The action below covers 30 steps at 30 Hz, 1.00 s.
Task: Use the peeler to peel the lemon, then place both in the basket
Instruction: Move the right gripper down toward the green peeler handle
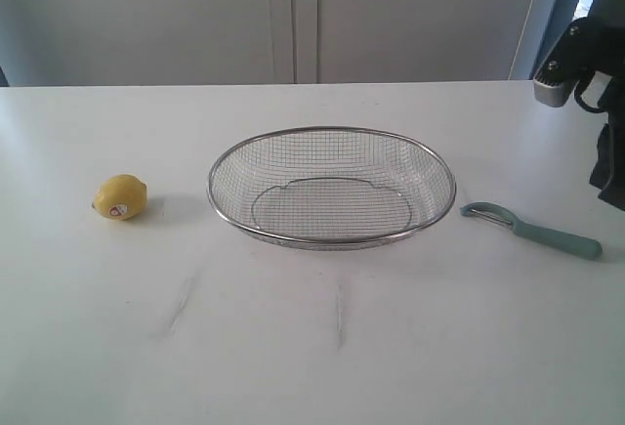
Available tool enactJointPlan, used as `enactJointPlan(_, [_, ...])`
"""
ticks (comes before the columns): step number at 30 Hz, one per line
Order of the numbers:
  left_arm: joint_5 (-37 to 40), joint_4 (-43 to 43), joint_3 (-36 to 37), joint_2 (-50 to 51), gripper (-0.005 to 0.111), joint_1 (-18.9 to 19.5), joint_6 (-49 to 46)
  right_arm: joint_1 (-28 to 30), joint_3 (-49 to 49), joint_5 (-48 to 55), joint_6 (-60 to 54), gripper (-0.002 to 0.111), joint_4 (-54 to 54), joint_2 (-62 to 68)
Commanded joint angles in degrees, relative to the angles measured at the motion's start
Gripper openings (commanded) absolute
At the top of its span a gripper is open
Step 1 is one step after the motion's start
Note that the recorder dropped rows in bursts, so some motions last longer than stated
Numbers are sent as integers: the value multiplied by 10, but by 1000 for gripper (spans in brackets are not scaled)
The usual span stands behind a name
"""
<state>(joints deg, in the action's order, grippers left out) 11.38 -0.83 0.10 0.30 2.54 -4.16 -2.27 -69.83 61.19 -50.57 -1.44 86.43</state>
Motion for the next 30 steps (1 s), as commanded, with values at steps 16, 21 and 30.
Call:
enactJointPlan(16, [-2, 1, -1, -3, 1, 1, 3, 0, 59, -120, -136, 61, -35, 24])
enactJointPlan(21, [-2, 1, -1, -3, 1, 1, 3, 0, 60, -145, -109, 61, -35, 68])
enactJointPlan(30, [-2, 1, -1, -3, 1, 1, 3, 0, 60, -221, -109, 61, -49, 107])
